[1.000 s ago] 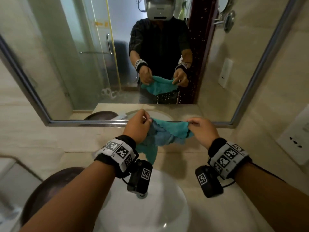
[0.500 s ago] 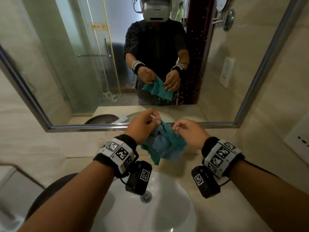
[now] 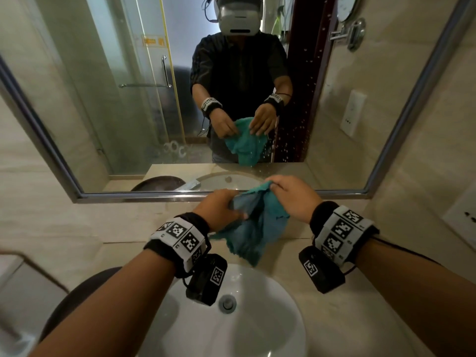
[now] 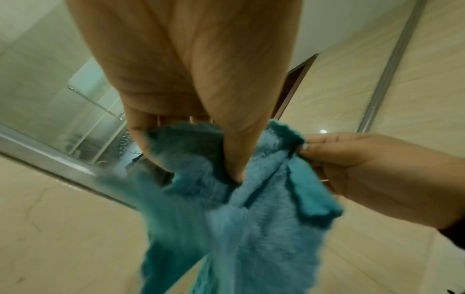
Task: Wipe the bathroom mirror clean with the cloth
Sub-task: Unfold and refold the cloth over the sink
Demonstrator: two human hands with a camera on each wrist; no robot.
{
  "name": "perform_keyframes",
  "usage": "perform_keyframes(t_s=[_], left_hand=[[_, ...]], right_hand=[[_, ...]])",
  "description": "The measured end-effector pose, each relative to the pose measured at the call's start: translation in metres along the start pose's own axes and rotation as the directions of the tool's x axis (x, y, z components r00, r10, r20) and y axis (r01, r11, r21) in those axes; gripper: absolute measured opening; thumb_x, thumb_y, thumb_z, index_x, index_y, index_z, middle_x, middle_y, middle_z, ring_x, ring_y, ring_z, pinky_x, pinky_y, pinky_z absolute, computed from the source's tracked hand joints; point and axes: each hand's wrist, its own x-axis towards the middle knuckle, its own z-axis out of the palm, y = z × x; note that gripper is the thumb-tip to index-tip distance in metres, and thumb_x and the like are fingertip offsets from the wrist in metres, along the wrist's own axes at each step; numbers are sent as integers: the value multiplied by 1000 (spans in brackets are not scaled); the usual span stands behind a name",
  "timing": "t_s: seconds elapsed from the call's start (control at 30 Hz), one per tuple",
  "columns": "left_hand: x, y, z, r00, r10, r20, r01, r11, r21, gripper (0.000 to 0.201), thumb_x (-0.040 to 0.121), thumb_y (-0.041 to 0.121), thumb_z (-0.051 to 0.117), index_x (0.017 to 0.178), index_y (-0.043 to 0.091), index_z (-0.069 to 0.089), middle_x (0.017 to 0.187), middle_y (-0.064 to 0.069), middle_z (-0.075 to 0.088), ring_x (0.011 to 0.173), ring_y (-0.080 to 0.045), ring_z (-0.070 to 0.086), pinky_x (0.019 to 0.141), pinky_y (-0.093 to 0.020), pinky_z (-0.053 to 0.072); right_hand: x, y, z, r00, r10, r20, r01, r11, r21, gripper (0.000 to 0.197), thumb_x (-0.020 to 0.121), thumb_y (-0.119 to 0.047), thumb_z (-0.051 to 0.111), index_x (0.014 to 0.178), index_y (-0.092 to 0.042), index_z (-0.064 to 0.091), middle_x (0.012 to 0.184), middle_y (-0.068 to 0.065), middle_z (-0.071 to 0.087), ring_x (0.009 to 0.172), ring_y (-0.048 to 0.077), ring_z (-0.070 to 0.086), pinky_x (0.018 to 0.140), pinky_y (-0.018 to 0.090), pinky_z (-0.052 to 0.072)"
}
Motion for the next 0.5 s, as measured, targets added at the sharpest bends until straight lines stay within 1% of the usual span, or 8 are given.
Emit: perform_keyframes(t_s=[0.07,0.13,0.2,0.27,0.33,0.4,0.43,0.5], left_hand=[[-3,-7,0,998,-55,-3,55,998,-12,3,91,24,59,91,22,57,83,4,59,78,-15,56,67,-21,42],[-4,-14,-2,994,-92,-62,89,995,-53,13,93,24,55,81,24,55,77,6,58,79,-17,56,69,-24,40],[-1,-18,-6,988,-101,-121,94,994,-62,15,94,24,53,79,21,56,76,5,58,79,-18,55,69,-25,38],[0,-19,-11,987,-90,-136,79,993,-83,17,95,25,50,93,12,60,89,-3,63,86,-22,58,74,-29,42],[1,-19,-14,986,-76,-150,56,990,-133,22,96,26,48,101,7,60,98,-9,64,92,-25,59,79,-34,46],[-2,-19,-16,981,-87,-173,48,975,-217,16,95,27,52,96,11,57,92,-8,63,88,-23,58,74,-32,46],[-3,-19,-17,976,-117,-182,62,957,-284,12,93,28,55,93,16,54,88,-6,63,84,-22,59,70,-31,46],[-7,-20,-19,966,-187,-179,90,892,-442,14,90,31,60,95,25,48,87,-9,67,81,-25,65,70,-37,53]], right_hand=[[1,0,-3,998,7,-64,-8,1000,-23,23,100,-17,36,102,-10,58,91,8,62,82,21,57,73,35,45],[1,1,-6,997,48,-59,-44,998,52,21,100,-17,34,97,-10,54,80,5,56,70,17,50,63,31,39],[0,3,-6,993,114,-1,-114,988,105,20,100,-20,34,90,-14,49,75,3,50,67,15,46,63,32,37],[-2,3,-5,982,171,81,-181,972,147,17,100,-28,36,94,-17,48,82,2,54,74,16,52,70,34,41],[-7,3,-4,965,198,173,-236,943,237,24,94,-33,51,111,-17,45,100,2,59,90,16,58,80,34,47],[-10,4,-7,955,174,239,-215,964,154,51,83,-23,68,121,-14,35,109,4,57,97,17,58,81,34,50],[-12,5,-8,953,170,251,-192,979,65,57,80,-15,69,123,-11,31,110,8,57,97,20,58,78,35,50],[-14,10,-5,945,214,246,-212,977,-33,57,83,-9,63,126,-10,26,109,13,57,96,25,59,77,38,50]])
